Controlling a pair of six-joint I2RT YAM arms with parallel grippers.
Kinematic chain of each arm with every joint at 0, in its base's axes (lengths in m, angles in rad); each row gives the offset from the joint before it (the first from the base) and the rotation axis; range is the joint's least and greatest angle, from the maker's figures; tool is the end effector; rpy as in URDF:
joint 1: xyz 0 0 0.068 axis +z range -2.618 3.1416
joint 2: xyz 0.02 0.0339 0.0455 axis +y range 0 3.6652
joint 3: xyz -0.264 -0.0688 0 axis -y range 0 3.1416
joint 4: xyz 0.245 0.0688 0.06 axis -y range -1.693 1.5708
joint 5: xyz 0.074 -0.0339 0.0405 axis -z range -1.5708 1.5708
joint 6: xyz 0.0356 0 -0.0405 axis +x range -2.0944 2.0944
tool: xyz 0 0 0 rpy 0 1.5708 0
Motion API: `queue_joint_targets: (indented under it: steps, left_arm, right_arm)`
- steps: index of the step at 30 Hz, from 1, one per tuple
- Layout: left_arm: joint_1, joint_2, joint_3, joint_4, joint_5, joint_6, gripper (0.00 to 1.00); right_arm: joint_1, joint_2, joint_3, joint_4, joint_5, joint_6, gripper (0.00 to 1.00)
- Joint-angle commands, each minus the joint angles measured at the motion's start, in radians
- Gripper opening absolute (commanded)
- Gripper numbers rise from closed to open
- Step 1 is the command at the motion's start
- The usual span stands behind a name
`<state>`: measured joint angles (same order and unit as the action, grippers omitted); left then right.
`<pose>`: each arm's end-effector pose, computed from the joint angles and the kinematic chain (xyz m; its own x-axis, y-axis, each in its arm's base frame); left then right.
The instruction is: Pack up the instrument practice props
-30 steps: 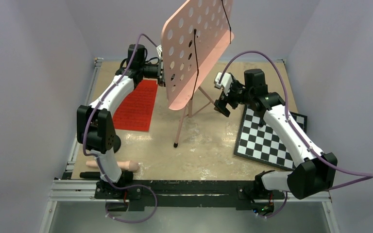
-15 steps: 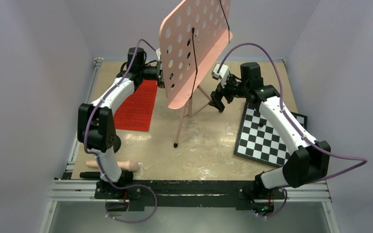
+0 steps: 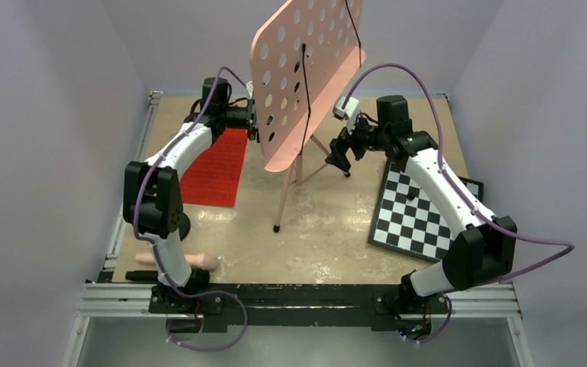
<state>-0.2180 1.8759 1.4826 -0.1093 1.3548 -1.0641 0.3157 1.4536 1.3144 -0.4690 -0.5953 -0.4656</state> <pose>0.4027 -0.1248 0.2875 -0.9995 0.0295 -0.0139 0.0168 0.1028 -0.9946 0.3027 0.1199 0.3420 -0.1735 -0.4477 -0.8772 -0.8645 0.4960 -0.0821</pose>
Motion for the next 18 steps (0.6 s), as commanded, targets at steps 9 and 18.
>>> queue_joint_targets:
  steps: [9,18]
  left_arm:
    - [-0.003,0.117,-0.119,-0.4,-0.137,0.197,0.21]
    - [-0.004,0.142,-0.146,-0.47,-0.172,0.217,0.24]
  right_arm:
    - [0.001,0.011,0.053,0.047,-0.032,0.062,0.99]
    - [0.002,0.079,0.082,0.122,-0.105,0.131,0.99]
